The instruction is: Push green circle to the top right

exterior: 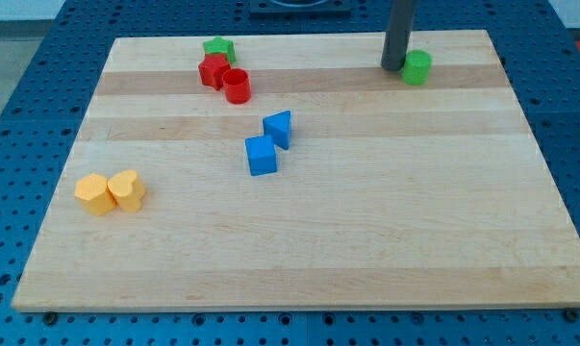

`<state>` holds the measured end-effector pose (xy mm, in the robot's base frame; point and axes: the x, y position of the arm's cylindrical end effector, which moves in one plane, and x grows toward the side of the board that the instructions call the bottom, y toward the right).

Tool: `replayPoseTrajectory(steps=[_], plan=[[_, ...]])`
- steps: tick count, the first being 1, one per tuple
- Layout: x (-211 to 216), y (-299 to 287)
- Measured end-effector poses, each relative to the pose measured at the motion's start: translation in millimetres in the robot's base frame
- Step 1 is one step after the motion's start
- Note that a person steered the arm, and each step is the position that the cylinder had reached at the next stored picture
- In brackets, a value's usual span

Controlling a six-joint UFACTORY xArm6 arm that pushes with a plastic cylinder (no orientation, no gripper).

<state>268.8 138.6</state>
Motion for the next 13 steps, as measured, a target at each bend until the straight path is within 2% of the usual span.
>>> replayPoseTrajectory(steps=[4, 6, 13], plan=[[17, 4], [53, 1], [111, 1]])
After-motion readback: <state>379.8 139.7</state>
